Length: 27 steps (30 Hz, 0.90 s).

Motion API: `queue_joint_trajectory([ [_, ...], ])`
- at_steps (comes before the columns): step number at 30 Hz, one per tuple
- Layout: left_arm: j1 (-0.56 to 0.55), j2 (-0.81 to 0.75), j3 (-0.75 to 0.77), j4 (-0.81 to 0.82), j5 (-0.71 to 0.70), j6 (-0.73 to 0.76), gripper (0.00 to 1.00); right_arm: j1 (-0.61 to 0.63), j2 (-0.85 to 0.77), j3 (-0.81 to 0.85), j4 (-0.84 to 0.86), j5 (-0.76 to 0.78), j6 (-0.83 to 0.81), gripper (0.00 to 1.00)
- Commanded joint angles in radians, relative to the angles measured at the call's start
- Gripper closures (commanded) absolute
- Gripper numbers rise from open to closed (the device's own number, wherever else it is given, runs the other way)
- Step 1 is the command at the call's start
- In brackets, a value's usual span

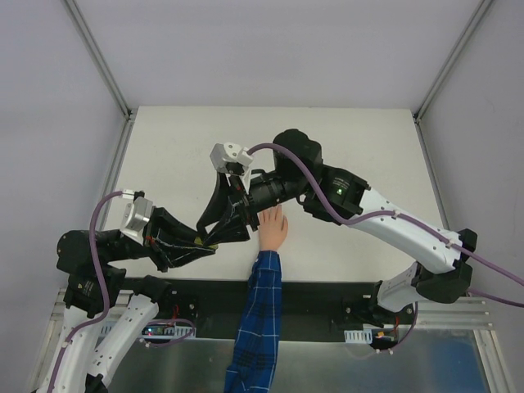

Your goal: Paint the nails

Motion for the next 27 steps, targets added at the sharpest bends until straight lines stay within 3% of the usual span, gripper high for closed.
queue_joint_trajectory([
  [1, -0.005, -0.012, 0.023, 0.067, 0.015, -0.028, 1.0, -0.002, 0.006, 0.052, 0.091, -0.097, 0.038, 0.58],
  [8, -0.005, -0.009, 0.035, 0.078, -0.014, -0.033, 1.0, -0.004, 0.008, 0.021, 0.094, -0.117, 0.033, 0.82],
  [9, -0.005, -0.006, 0.038, 0.079, -0.021, -0.031, 1.0, -0.004, 0.006, 0.018, 0.094, -0.115, 0.033, 0.89],
  [11, -0.005, -0.006, 0.046, 0.079, -0.052, -0.03, 1.0, -0.004, 0.003, -0.002, 0.094, -0.111, 0.028, 0.92],
  [12, -0.005, -0.003, 0.048, 0.079, -0.063, -0.025, 1.0, -0.004, 0.002, -0.009, 0.094, -0.096, 0.025, 0.99],
  [17, -0.005, 0.009, 0.077, 0.046, -0.127, 0.036, 1.0, 0.001, -0.026, -0.06, 0.052, -0.019, -0.022, 1.0],
  [20, -0.007, 0.042, 0.119, -0.02, -0.193, 0.16, 1.0, 0.029, -0.04, -0.068, -0.05, 0.139, -0.091, 1.0],
  [23, -0.005, 0.094, 0.163, -0.043, -0.253, 0.263, 1.0, 0.097, -0.038, -0.075, -0.136, 0.427, -0.093, 1.0],
  [24, -0.005, 0.114, 0.166, -0.043, -0.277, 0.289, 1.0, 0.158, -0.031, -0.075, -0.146, 0.649, -0.078, 1.0],
  [26, -0.005, 0.132, 0.17, -0.066, -0.308, 0.36, 1.0, 0.235, 0.012, -0.066, -0.179, 0.944, 0.018, 1.0],
  [27, -0.005, 0.15, 0.169, -0.065, -0.325, 0.381, 1.0, 0.298, 0.04, -0.043, -0.201, 1.253, 0.086, 1.0],
])
